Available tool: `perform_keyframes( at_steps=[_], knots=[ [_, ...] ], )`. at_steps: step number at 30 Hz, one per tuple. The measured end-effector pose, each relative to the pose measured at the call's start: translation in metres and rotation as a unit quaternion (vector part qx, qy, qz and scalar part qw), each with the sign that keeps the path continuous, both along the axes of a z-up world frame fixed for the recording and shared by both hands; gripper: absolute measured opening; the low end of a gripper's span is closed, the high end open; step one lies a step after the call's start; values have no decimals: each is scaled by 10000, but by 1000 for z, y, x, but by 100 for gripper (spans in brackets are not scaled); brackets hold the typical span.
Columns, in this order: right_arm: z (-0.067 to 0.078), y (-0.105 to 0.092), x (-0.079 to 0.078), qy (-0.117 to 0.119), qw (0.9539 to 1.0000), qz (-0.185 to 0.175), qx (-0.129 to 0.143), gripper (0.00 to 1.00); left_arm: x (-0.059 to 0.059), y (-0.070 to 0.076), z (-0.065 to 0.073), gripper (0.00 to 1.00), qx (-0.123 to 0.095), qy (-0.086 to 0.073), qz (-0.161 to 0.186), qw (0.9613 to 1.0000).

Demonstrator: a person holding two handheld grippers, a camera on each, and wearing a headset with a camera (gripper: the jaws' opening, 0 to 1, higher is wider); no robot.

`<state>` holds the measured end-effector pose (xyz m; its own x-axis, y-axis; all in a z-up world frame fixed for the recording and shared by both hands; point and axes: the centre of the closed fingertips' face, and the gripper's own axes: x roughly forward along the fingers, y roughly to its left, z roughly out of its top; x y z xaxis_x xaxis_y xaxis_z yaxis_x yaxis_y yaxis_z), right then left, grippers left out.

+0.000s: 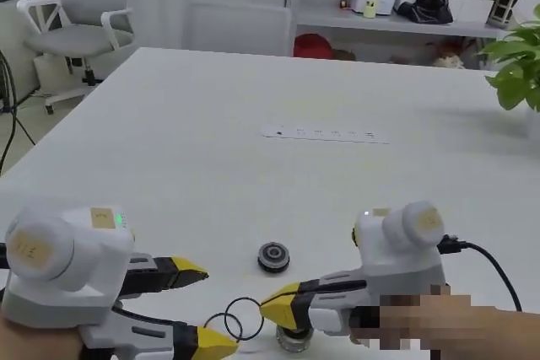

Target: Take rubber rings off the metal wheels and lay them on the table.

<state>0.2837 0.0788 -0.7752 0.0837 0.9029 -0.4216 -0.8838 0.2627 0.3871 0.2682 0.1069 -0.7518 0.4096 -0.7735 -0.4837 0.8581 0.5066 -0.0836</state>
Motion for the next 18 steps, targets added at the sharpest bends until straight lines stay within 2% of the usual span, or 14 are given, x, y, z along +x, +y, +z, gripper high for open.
perform_keyframes(
  at_steps=[11,18],
  knots=[
    [-10,-1,2,-101,9997,2,-239,0,0,4,-2,57,24,14,36,10000],
    [-11,-2,3,-183,9993,18,-322,6,1,3,-2,57,38,9,27,10000]
  ],
)
